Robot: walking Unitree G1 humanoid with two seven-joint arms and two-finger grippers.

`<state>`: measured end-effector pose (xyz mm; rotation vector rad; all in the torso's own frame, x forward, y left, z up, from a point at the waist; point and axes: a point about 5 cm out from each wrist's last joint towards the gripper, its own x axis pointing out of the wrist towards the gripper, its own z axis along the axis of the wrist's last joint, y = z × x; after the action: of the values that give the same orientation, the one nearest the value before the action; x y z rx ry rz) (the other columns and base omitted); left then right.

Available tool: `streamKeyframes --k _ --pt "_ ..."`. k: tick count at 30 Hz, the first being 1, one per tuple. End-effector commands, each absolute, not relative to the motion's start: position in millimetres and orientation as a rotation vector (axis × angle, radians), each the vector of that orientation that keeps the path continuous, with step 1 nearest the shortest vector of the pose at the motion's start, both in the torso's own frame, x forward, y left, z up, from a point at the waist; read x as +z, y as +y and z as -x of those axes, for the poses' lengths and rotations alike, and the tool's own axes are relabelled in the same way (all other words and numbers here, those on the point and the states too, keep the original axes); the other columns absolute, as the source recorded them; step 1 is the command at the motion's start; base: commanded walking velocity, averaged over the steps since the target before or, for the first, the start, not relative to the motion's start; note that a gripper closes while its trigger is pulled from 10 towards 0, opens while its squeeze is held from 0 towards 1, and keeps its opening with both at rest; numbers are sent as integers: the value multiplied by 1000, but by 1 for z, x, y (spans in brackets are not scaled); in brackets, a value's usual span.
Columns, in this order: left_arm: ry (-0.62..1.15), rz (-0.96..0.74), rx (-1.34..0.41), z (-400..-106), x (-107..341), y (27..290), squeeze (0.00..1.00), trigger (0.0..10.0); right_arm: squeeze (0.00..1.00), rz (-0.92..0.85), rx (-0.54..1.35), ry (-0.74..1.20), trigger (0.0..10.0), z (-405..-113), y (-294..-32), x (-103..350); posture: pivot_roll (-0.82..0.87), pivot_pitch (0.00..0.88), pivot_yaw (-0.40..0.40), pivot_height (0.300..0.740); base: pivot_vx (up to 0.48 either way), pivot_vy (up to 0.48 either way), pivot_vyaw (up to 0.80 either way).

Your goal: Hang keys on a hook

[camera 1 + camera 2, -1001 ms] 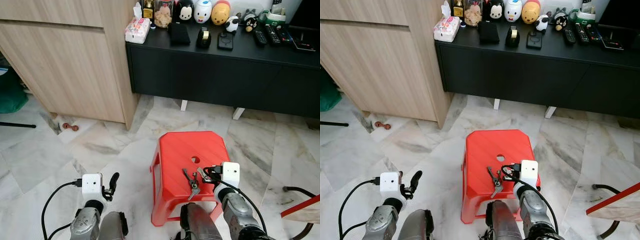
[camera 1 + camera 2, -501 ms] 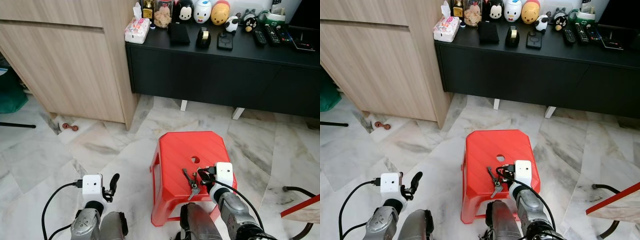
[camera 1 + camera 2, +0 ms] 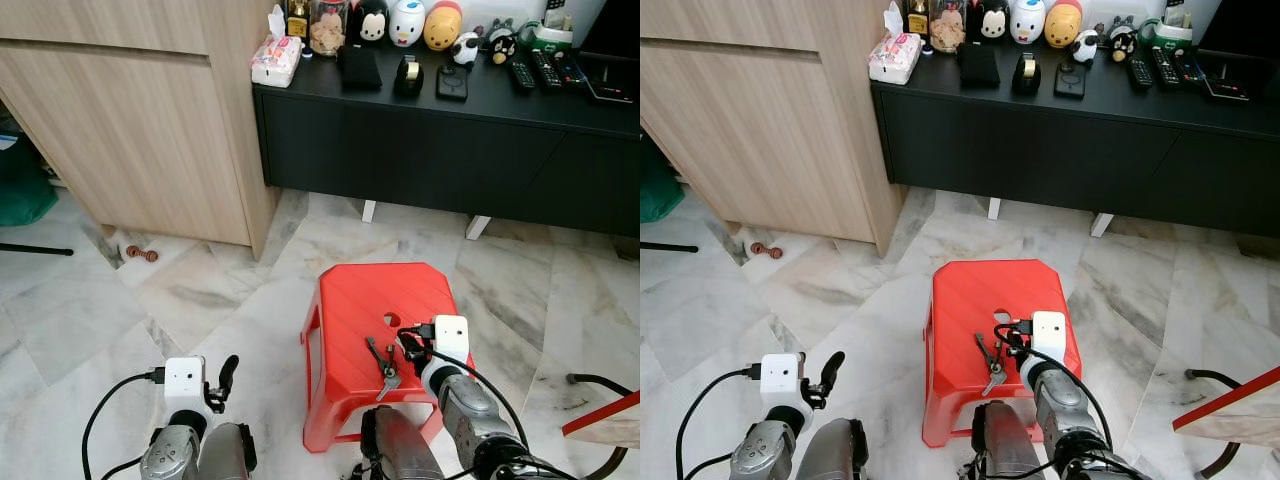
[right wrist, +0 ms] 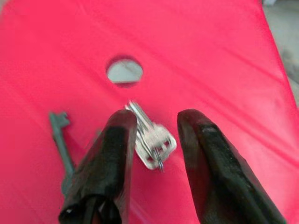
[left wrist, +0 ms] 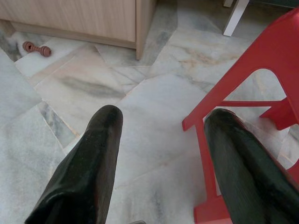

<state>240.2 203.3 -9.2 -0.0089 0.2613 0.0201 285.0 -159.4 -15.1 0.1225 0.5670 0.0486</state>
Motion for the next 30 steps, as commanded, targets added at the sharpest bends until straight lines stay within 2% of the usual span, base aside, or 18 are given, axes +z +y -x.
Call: streamKeyframes --k 1,29,30 --pt "283 -3 11 -236 -13 204 0 10000 0 -135 12 614 10000 -276 -166 -23 -7 156 -56 615 0 0 0" --pt "288 -18 5 -231 -14 207 0 10000 0 -148 19 666 10000 -270 -162 -30 5 174 -40 615 0 0 0" --pt "288 -18 5 -231 -14 207 0 10000 0 -145 21 672 9451 -269 -162 -31 5 174 -40 615 0 0 0"
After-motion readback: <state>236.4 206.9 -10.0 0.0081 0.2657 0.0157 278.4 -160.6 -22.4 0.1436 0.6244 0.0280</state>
